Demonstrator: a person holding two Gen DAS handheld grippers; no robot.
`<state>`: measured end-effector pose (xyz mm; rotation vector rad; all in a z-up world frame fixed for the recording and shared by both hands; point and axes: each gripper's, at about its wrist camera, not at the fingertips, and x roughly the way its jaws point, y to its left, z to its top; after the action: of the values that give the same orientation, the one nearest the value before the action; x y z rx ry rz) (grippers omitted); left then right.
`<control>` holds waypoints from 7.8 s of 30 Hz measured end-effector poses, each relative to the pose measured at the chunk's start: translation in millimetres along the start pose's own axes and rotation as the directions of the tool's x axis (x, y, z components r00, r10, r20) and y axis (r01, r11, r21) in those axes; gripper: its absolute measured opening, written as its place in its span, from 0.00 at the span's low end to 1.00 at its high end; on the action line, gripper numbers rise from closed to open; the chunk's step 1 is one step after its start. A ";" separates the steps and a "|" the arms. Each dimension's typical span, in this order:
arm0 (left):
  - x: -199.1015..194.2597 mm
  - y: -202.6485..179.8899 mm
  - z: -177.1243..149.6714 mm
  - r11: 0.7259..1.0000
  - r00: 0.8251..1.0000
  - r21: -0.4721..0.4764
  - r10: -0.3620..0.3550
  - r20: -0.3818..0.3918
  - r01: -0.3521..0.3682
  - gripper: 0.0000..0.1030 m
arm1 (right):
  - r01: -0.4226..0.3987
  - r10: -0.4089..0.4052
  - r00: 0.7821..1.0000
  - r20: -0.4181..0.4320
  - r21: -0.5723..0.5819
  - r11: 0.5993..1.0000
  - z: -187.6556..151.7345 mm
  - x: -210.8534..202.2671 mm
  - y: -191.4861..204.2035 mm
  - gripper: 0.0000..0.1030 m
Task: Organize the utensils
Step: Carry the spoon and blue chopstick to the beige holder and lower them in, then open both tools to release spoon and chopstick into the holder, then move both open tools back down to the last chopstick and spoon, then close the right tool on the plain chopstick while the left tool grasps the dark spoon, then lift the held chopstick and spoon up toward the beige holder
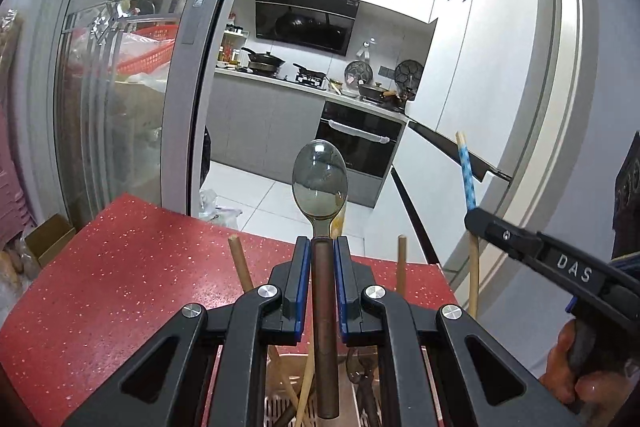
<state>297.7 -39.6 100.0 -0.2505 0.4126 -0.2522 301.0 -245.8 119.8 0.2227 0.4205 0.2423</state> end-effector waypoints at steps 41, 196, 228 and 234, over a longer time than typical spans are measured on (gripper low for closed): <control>0.6 -7.6 -63.9 0.988 0.988 0.122 0.111 -0.107 -0.097 0.36 | 0.012 -0.035 0.994 -0.107 -0.207 0.978 -80.9 15.1 14.7 0.29; -134.8 -32.0 -235.5 0.972 0.778 0.192 0.223 -0.587 -0.134 1.00 | -0.033 0.067 0.849 -0.524 0.074 0.997 -216.0 -107.2 -15.2 0.06; -73.8 -44.0 -248.9 0.980 0.709 0.194 0.100 -0.698 0.053 0.36 | -0.033 0.089 0.868 -0.489 0.122 0.992 -212.0 -119.3 -28.4 0.06; -96.3 -42.3 -234.6 0.989 0.792 0.138 0.044 -0.609 0.051 0.36 | -0.049 0.099 0.882 -0.461 0.119 0.992 -208.0 -123.5 -24.7 0.06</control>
<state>105.1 -95.3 -60.8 -0.0120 1.0385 -0.3668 107.4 -269.5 -25.4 0.2835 0.9076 0.3519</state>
